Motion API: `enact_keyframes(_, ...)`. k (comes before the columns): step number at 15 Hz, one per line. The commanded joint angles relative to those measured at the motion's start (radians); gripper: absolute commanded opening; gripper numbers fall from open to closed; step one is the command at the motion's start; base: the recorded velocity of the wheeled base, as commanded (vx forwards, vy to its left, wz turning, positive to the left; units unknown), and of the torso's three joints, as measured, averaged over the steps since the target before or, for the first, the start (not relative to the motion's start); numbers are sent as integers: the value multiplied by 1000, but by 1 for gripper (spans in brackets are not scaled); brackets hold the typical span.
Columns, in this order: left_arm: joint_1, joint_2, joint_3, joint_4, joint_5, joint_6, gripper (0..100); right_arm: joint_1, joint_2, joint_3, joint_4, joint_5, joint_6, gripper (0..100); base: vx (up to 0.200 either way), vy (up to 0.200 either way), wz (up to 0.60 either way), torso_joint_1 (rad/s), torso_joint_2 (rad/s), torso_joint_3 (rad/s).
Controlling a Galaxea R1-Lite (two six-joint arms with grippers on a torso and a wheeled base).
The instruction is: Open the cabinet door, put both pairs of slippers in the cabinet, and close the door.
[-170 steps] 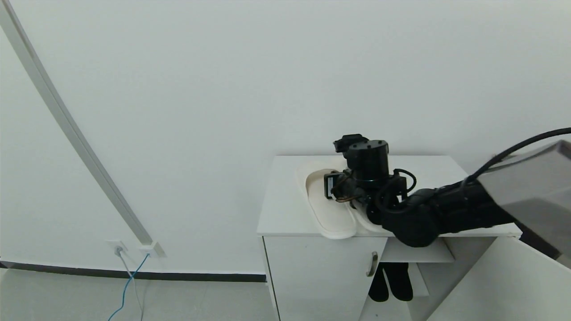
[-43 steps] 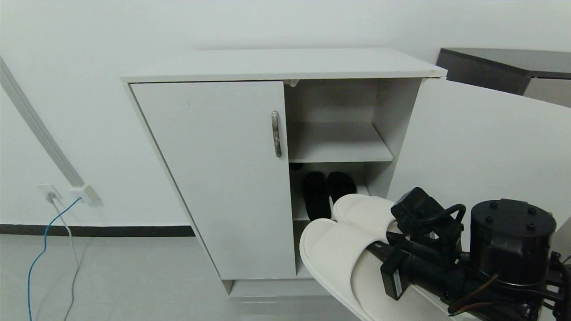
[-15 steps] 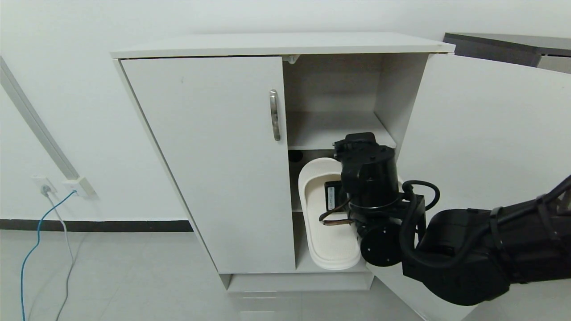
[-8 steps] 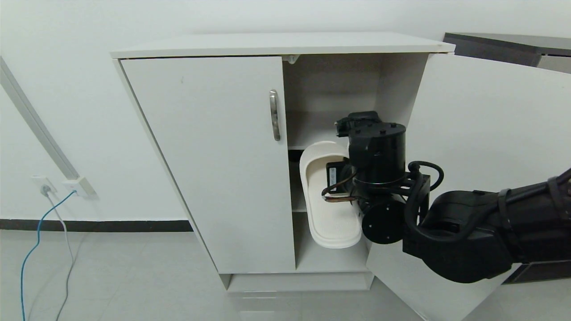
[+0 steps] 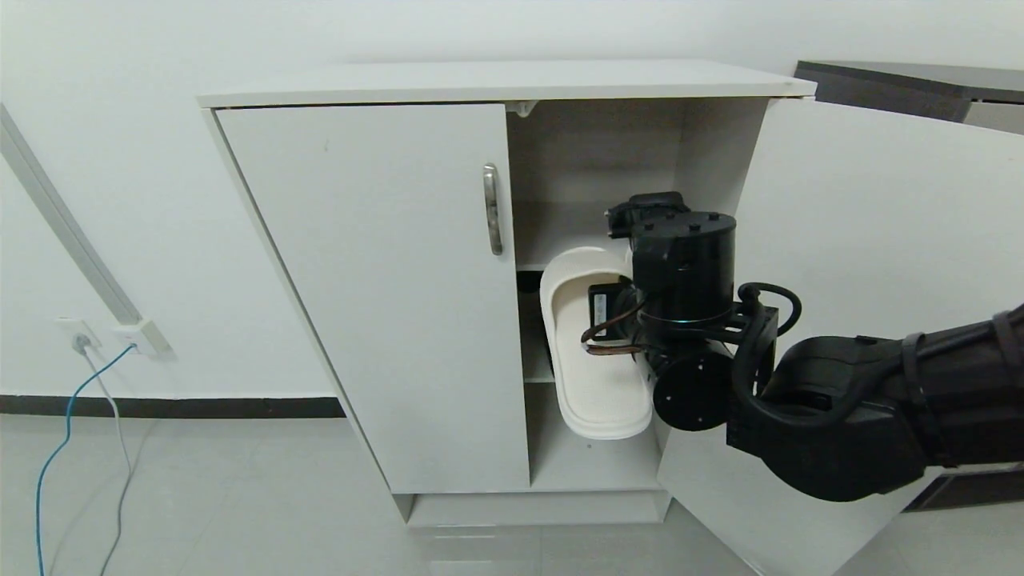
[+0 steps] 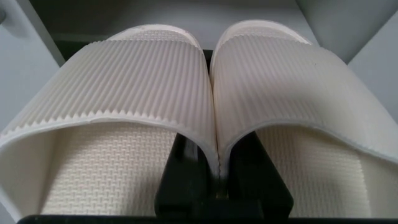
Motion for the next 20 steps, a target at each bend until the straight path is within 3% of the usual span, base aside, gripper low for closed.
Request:
enact_keyframes(1, 1, 1, 0, 0, 0, -1, 0, 0, -4, 0, 0, 1, 0, 0, 200, 0, 0, -2, 2, 7)
enact_keyframes(6, -1, 1, 0, 0, 0, -1, 0, -6, -6, 0, -2, 6, 0, 0, 200, 0, 0, 6, 3, 3)
enact_keyframes(12, -1, 1, 0, 0, 1, -1, 0, -25, 13, -23, 0, 27, 0, 0, 0, 0, 0, 0, 0, 0)
enact_keyframes(20, -1, 1, 0, 0, 1, -2, 0, -127, 137, -259, 164, 96, 11, 0, 0, 0, 0, 0, 0, 0)
